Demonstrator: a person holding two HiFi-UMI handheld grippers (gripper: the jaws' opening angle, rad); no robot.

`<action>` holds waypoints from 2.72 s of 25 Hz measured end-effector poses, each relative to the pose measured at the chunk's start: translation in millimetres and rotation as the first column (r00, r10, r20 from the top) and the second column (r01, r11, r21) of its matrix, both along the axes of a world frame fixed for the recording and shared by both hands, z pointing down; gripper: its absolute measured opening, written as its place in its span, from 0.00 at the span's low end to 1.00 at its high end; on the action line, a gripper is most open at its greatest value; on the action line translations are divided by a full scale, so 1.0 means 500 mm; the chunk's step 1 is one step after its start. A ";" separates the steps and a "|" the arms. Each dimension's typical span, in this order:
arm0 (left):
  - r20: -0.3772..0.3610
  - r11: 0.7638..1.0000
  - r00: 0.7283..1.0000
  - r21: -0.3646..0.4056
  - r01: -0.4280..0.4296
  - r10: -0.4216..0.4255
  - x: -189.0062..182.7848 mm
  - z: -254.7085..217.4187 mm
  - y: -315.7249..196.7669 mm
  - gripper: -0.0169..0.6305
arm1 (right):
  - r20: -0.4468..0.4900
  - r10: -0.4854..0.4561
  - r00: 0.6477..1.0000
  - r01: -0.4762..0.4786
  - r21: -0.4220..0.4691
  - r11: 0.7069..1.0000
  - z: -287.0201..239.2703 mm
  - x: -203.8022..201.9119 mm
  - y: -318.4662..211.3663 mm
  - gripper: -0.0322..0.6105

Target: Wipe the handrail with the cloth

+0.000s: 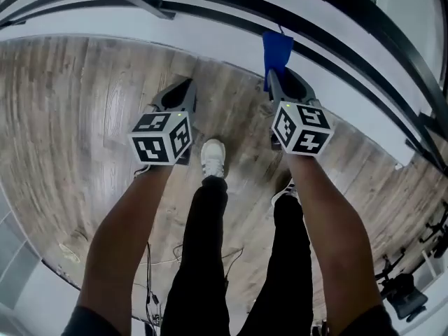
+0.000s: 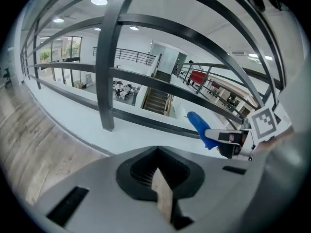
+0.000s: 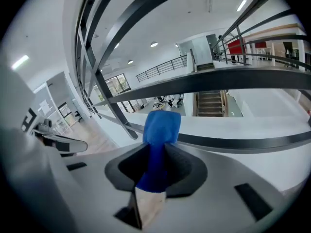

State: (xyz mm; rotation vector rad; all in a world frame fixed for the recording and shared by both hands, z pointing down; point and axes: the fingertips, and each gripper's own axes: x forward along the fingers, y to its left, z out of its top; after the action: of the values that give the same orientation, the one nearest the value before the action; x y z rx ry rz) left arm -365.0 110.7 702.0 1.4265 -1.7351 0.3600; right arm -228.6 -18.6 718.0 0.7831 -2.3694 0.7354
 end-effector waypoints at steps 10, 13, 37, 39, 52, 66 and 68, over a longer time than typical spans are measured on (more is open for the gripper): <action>0.009 1.000 1.000 -0.010 0.010 -0.010 -0.307 0.043 0.080 0.03 | -0.050 -0.056 0.997 0.055 -0.021 0.998 0.088 -0.432 0.054 0.22; 0.045 1.000 0.999 -0.004 -0.022 0.022 -0.366 0.038 0.088 0.03 | -0.068 -0.039 0.997 0.039 0.002 0.999 0.105 -0.521 0.048 0.22; 0.081 0.993 0.994 0.086 -0.081 0.074 -0.359 0.048 0.119 0.03 | -0.299 -0.091 0.950 0.133 0.125 0.983 0.192 -0.593 -0.024 0.22; 0.081 0.994 0.995 0.087 -0.073 0.066 -0.341 0.052 0.097 0.03 | -0.286 -0.060 0.956 0.097 0.120 0.988 0.191 -0.540 -0.036 0.21; 0.101 0.994 0.993 0.084 -0.071 0.063 -0.166 0.050 -0.061 0.03 | -0.285 0.147 0.947 -0.126 0.091 0.988 0.192 -0.109 -0.159 0.22; 0.089 0.974 0.972 0.044 -0.224 0.219 0.200 0.071 -0.229 0.03 | -0.278 0.284 0.918 -0.279 0.057 0.959 0.190 0.303 -0.268 0.22; 0.087 0.969 0.967 0.043 -0.245 0.240 0.251 0.072 -0.252 0.03 | -0.275 0.303 0.912 -0.302 0.050 0.952 0.190 0.360 -0.280 0.22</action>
State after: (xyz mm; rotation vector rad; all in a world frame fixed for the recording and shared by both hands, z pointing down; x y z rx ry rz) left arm -239.7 -15.5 738.1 1.6899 -1.6466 0.5125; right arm -48.5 -158.6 813.1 1.1932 -2.0199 0.6861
